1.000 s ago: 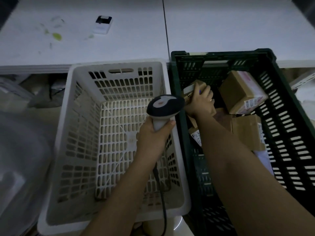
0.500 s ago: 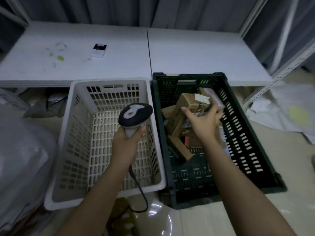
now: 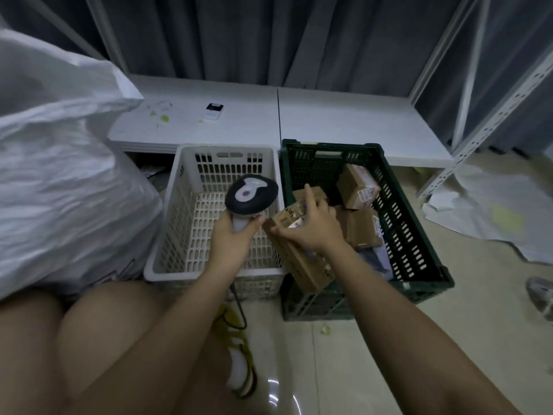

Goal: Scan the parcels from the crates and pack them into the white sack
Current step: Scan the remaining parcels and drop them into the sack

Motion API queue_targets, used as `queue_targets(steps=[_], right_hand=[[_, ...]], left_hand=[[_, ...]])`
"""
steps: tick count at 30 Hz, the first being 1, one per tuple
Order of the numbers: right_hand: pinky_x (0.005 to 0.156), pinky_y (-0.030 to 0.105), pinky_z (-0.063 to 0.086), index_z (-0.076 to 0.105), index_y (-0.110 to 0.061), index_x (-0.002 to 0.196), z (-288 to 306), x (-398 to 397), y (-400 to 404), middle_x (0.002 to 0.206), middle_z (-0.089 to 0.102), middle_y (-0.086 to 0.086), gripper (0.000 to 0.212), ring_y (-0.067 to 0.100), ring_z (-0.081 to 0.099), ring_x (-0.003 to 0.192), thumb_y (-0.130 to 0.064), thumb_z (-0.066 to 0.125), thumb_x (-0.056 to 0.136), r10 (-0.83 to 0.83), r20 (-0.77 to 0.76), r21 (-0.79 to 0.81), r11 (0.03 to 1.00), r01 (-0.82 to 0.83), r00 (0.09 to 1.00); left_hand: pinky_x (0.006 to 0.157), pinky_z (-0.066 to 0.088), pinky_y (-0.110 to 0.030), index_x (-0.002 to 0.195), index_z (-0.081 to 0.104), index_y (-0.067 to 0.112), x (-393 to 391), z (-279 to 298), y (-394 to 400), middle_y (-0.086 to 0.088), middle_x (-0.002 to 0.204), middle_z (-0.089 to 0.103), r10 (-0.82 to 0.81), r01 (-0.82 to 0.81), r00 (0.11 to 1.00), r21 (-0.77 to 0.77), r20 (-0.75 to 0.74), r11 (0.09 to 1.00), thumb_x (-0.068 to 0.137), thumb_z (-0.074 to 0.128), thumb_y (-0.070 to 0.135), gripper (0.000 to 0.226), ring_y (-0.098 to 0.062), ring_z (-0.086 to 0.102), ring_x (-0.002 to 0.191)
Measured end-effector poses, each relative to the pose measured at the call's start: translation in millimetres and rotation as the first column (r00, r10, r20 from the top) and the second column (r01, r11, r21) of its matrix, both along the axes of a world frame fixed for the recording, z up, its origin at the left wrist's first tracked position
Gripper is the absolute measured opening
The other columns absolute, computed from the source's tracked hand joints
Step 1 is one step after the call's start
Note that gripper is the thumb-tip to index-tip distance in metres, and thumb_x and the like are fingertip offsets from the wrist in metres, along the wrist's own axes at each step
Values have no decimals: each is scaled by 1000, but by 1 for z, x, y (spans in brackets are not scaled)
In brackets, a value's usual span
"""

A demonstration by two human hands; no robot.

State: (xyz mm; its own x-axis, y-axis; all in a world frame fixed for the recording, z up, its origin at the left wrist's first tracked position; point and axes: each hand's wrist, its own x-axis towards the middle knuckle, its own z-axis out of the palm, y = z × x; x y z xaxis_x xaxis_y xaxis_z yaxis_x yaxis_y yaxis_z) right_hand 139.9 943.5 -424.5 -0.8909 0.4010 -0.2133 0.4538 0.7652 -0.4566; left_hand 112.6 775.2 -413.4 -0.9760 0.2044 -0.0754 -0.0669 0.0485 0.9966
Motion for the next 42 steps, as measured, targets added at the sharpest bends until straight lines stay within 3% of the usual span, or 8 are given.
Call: queue_targets(steps=[5,9,15,22,28,33,37,42], right_hand=[[117,51,18,-8,-25,155,-31,20,-11,163,2,6,127,33,6,148,-73,69,67,5,89,-110,994,5,996],[115,54,21,9,-26,155,-25,31,10,160,19,4,110,33,17,144,-74,63,72,-54,62,-77,995,59,997],[104,40,41,17,-15,154,-26,43,41,154,35,8,93,30,43,133,-55,65,86,-101,170,-332,931,153,980],[89,36,48,60,-15,123,-47,15,45,118,62,3,34,23,58,110,-35,58,95,-296,-135,-370,900,229,946],[86,29,45,40,-21,146,-37,-29,46,124,58,1,55,13,61,98,-36,56,95,-100,135,-484,862,154,986],[91,32,46,48,-17,139,-41,-48,50,128,58,6,54,20,59,108,-39,62,92,6,314,-481,863,154,949],[62,23,46,54,-13,111,-44,-40,57,96,64,2,37,11,62,80,-41,66,90,-117,207,-538,816,213,971],[55,23,49,48,-17,94,-33,-20,66,97,64,6,35,16,63,76,-33,76,82,-457,4,-679,651,338,889]], left_hand=[[77,43,-20,121,56,16,14,-14,-15,7,103,63,-16,17,999,-33,34,999,84,72,18,40,-8,59,92],[83,44,-26,117,54,21,13,-24,-17,5,105,61,-10,12,998,-37,55,999,85,71,18,37,-12,58,96],[85,49,-28,117,58,13,12,-46,-2,-4,108,65,-43,48,987,-32,158,998,86,69,14,33,-19,62,100],[76,48,-15,114,57,15,13,-63,13,6,101,64,-91,89,966,19,243,996,86,67,11,30,-8,62,93],[82,50,-28,115,59,11,5,-72,16,-7,107,67,-43,45,960,-1,278,999,85,69,12,31,-19,63,97],[76,52,-18,113,60,14,1,-73,14,-1,103,68,-51,39,955,47,291,998,85,69,8,29,-13,65,95],[70,49,-14,113,60,14,0,-68,10,2,100,66,-22,17,960,20,279,1000,85,69,13,29,-7,62,88],[83,47,-30,121,57,16,2,-63,1,1,108,65,66,-69,957,2,282,998,87,68,19,36,-17,61,96]])
